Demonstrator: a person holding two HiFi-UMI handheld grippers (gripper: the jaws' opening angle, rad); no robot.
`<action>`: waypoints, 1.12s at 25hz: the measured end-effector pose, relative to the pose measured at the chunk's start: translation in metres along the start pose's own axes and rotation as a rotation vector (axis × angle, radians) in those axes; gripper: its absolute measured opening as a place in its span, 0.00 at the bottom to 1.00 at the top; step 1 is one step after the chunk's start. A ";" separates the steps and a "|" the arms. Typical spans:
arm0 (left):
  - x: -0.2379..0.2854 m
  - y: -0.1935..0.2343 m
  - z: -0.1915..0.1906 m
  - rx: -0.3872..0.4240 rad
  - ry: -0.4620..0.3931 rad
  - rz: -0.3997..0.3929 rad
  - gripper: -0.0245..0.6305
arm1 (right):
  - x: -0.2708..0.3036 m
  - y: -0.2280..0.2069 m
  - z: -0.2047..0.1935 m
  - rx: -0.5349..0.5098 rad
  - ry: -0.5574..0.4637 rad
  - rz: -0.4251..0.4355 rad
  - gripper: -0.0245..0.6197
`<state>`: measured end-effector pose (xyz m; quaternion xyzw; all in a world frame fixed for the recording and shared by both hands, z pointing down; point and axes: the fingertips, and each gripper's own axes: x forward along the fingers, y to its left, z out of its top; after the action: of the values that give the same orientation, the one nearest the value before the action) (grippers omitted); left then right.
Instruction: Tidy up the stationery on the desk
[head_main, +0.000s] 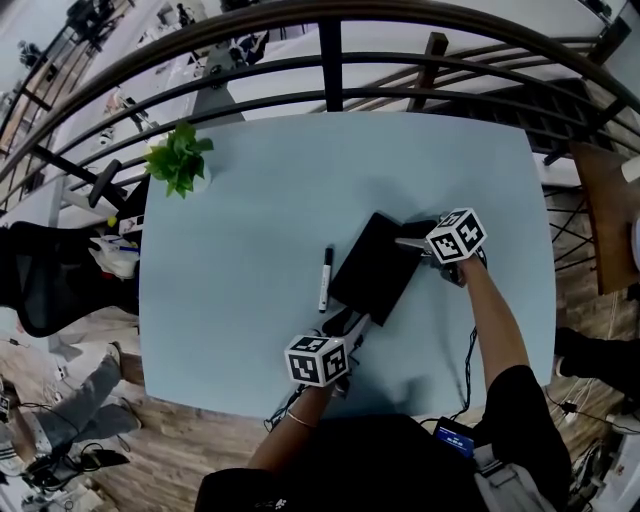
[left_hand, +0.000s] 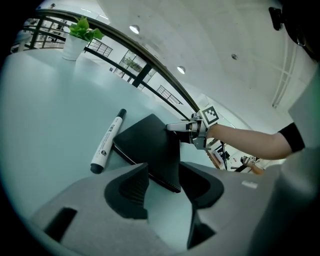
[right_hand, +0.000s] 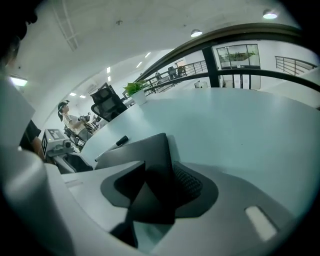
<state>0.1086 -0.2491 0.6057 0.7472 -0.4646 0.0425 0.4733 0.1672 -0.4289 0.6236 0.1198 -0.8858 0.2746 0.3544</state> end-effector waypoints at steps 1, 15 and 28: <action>0.002 0.000 0.001 -0.004 -0.004 -0.002 0.29 | 0.001 0.001 -0.001 0.004 0.005 0.006 0.33; -0.017 0.025 -0.006 0.044 0.053 0.184 0.20 | -0.006 0.019 -0.020 -0.041 0.045 0.024 0.27; -0.011 0.036 -0.010 -0.068 0.057 0.180 0.26 | -0.003 0.020 -0.021 -0.023 0.054 -0.013 0.25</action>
<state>0.0795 -0.2385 0.6296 0.6844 -0.5175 0.0901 0.5056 0.1731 -0.4002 0.6258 0.1138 -0.8782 0.2653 0.3813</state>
